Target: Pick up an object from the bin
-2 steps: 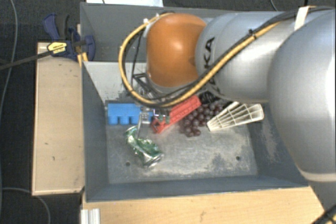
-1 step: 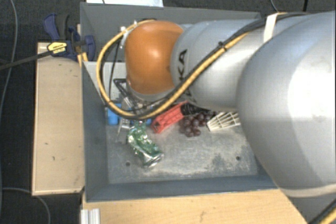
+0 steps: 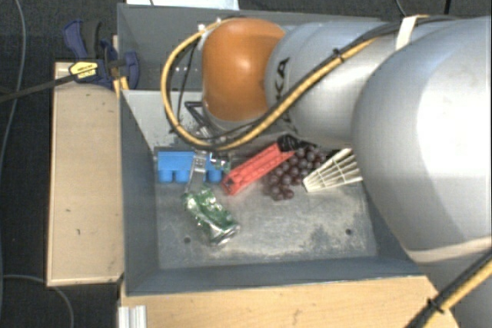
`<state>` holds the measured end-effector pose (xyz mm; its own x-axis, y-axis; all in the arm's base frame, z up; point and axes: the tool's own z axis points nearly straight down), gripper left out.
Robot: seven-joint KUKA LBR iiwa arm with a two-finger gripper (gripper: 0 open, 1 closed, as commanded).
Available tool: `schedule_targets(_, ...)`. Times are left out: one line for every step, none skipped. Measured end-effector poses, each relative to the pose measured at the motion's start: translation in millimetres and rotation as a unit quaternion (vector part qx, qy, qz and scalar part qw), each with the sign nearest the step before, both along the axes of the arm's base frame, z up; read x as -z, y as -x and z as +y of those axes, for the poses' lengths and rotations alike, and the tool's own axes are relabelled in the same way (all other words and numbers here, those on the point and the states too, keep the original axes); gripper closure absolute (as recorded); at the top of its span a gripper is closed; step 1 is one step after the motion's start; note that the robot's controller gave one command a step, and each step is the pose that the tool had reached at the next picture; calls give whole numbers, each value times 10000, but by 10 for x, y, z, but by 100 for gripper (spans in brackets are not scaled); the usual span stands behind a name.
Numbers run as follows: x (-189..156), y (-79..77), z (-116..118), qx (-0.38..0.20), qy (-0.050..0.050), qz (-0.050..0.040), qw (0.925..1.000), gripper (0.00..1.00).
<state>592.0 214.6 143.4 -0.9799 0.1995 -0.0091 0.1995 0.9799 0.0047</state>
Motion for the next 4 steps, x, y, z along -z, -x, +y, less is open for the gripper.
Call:
schedule_targets(703, 814, -445, 157, -19, 12, 9999, 0)
schedule_targets(716, 145, 192, 1423, -29, -1, 9898, 100)
schedule_targets(716, 145, 192, 1424, -29, -1, 9898, 100)
schedule_targets(705, 147, 192, 1425, -31, -2, 9898, 100)
